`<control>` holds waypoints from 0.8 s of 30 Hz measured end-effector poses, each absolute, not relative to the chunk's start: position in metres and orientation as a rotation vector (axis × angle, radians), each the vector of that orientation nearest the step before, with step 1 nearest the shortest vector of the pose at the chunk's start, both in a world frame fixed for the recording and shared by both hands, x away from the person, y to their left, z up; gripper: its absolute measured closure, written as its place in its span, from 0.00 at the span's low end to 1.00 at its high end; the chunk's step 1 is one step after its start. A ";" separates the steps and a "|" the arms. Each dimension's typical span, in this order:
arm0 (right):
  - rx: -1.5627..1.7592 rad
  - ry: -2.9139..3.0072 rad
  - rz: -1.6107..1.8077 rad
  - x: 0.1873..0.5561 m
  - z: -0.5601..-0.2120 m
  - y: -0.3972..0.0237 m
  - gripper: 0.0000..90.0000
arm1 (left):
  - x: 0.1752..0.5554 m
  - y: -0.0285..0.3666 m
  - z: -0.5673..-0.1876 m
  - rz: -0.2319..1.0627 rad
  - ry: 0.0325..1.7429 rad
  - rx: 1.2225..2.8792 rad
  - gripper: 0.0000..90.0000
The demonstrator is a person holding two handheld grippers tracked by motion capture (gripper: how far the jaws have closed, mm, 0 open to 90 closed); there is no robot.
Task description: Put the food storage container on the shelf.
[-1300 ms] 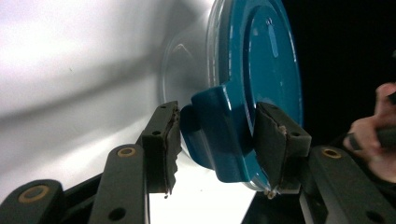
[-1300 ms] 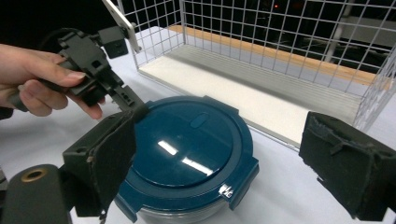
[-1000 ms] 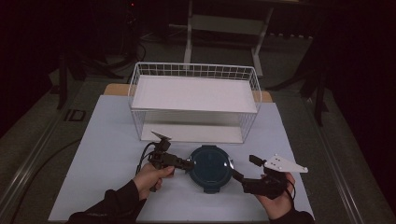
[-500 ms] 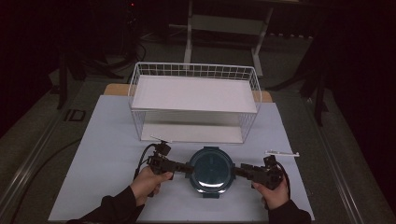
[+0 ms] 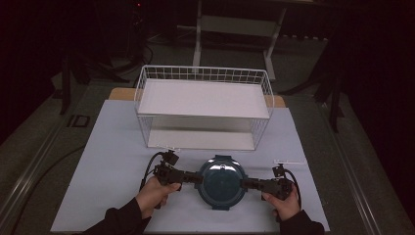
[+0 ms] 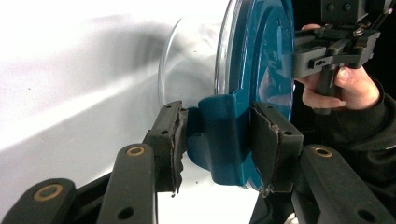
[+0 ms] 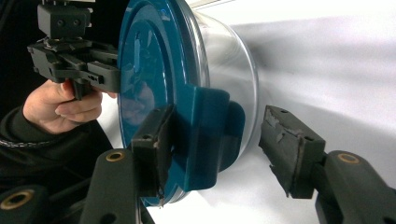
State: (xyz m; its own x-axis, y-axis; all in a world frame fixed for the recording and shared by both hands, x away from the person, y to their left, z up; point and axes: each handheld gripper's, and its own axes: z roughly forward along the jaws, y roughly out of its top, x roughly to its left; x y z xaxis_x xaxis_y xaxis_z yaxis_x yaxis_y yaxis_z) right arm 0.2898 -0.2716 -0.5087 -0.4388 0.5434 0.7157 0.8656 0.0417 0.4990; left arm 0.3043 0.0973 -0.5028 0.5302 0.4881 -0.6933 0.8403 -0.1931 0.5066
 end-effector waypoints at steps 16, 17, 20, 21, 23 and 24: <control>-1.386 -1.949 -1.369 0.286 -0.509 -0.271 0.63 | 0.292 0.094 -0.500 -0.413 1.144 1.831 0.61; -1.389 -1.951 -1.371 0.285 -0.508 -0.271 0.63 | 0.291 0.094 -0.499 -0.410 1.142 1.831 0.61; -1.386 -1.965 -1.380 0.283 -0.506 -0.270 0.63 | 0.290 0.095 -0.496 -0.380 1.136 1.833 0.62; -1.386 -1.965 -1.380 0.283 -0.506 -0.270 0.63 | 0.290 0.095 -0.496 -0.380 1.136 1.833 0.62; -1.366 -1.979 -1.412 0.284 -0.499 -0.268 0.63 | 0.291 0.098 -0.487 -0.344 1.112 1.831 0.62; -1.359 -1.990 -1.418 0.285 -0.496 -0.267 0.63 | 0.291 0.098 -0.484 -0.333 1.105 1.831 0.62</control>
State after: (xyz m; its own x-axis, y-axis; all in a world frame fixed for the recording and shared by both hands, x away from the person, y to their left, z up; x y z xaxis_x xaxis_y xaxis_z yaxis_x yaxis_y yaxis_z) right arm 0.2852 -0.2668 -0.4964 -0.4821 0.4999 0.7195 0.8434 0.0422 0.5357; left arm 0.2914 0.0985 -0.4844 0.5567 0.5460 -0.6261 0.8011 -0.1532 0.5786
